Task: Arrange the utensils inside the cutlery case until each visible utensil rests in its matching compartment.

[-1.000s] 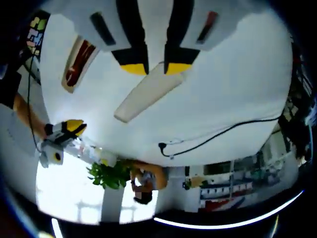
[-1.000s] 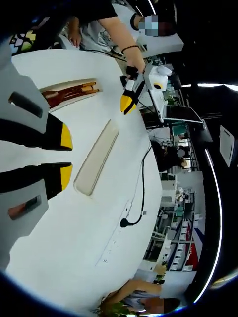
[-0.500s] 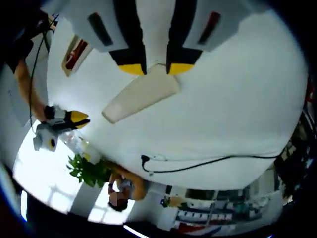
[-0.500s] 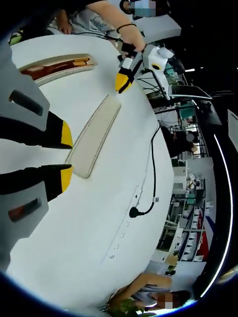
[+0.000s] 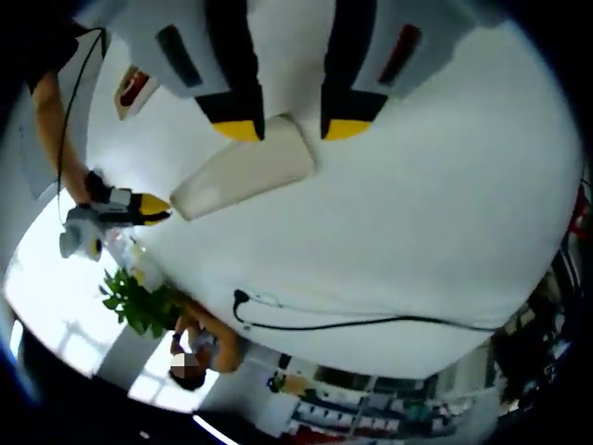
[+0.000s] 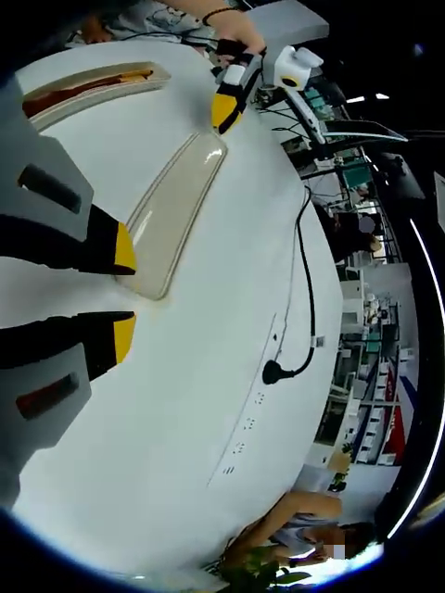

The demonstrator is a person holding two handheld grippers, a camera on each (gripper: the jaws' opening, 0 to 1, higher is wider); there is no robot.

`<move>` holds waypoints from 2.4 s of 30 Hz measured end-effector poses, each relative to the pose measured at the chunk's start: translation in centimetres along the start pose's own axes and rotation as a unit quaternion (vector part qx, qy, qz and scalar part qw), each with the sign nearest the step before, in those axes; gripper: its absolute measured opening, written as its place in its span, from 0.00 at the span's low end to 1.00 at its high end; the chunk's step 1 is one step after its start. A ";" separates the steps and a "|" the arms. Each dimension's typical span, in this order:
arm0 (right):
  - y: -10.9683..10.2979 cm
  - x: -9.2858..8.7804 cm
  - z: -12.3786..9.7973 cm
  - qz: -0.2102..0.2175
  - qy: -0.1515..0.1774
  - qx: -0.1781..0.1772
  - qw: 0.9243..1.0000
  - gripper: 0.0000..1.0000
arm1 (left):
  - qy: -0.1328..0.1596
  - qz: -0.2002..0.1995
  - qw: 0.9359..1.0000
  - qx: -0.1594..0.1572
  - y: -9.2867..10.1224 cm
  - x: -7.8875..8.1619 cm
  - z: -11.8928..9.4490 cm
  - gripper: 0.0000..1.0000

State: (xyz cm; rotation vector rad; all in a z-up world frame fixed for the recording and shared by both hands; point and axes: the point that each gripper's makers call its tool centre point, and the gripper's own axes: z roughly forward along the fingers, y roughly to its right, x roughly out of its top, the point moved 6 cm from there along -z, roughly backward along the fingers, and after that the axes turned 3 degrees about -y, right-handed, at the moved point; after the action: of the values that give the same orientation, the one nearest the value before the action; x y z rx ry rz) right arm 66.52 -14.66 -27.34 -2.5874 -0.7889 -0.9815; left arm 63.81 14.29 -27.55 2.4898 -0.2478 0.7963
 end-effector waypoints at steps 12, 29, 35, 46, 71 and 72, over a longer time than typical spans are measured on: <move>-0.1 -0.6 1.1 0.007 -0.009 -0.013 1.000 0.12 | 0.009 -0.024 0.999 -0.026 0.6 -0.2 0.6 0.25; -0.7 -0.8 1.5 0.001 -0.018 -0.058 0.998 0.04 | 0.041 -0.142 0.982 -0.114 1.2 -0.8 1.5 0.24; -0.9 -0.8 1.4 -0.006 -0.021 -0.057 0.998 0.03 | 0.058 -0.176 0.969 -0.163 1.4 -0.8 0.2 0.21; 0.0 -0.1 1.4 -0.021 -0.019 -0.048 0.998 0.03 | 0.053 -0.188 0.959 -0.204 3.0 -0.7 0.2 0.12; 1.0 -0.1 -0.3 -0.052 -0.007 -0.048 0.998 0.08 | 0.075 -0.088 0.964 -0.239 5.5 -0.4 -0.5 0.04; 1.6 0.5 -0.4 -0.054 0.000 -0.040 0.998 0.08 | 0.085 -0.072 0.964 -0.243 5.7 -0.3 -0.6 0.04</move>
State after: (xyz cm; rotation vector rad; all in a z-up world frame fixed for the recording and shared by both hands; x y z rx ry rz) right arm 67.52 -15.93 -26.78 -2.6357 -0.9170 -1.0629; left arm 61.42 9.72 -24.96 1.9447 -0.1733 0.7758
